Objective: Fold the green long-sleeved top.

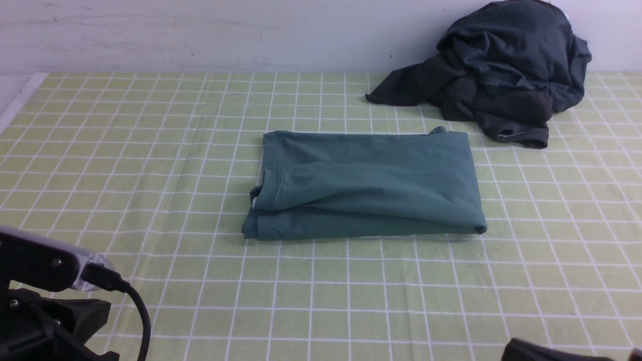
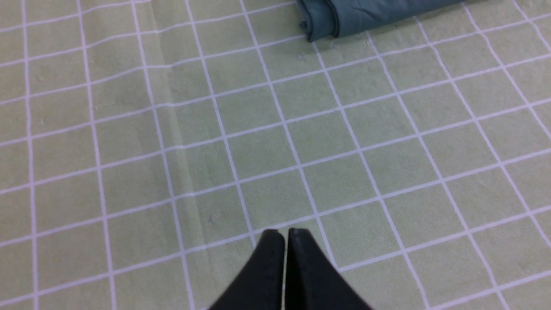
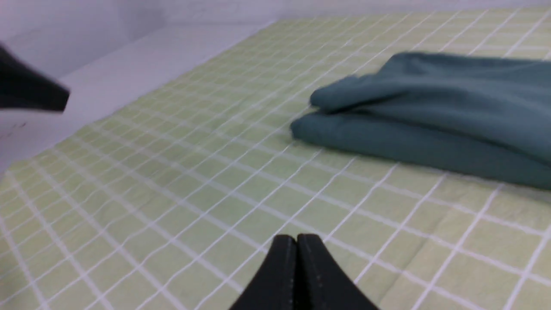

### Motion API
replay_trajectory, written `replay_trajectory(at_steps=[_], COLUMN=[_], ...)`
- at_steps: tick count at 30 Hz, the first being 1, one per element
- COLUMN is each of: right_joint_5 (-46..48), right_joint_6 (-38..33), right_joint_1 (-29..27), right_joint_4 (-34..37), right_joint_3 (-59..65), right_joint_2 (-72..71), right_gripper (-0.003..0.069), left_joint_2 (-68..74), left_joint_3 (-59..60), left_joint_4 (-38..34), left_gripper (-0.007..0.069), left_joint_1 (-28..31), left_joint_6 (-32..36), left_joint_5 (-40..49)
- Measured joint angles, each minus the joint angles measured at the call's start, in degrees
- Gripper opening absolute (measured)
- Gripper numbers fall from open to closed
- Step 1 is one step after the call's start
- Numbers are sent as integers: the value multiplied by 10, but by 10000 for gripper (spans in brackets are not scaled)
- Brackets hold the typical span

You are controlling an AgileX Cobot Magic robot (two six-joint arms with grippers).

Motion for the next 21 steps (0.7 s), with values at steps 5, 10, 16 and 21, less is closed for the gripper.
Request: replay_trajectory(at_steps=[5, 10, 16, 21], right_joint_5=[57, 128, 271, 367], right_joint_6=[-144, -339, -518, -514], right_joint_1=[-30, -78, -179, -246], right_joint_4=[149, 292, 353, 350], right_joint_3=[0, 0, 0, 0], right_joint_2=[-145, -290, -381, -382], right_gripper=[-11, -11, -11, -11], left_joint_2=[0, 0, 0, 0], left_joint_3=[0, 0, 0, 0], left_joint_4=[0, 0, 0, 0], left_gripper=[-3, -3, -3, -3], left_joint_1=[0, 0, 0, 0], left_joint_6=[0, 0, 0, 0], left_joint_5=[1, 1, 1, 1])
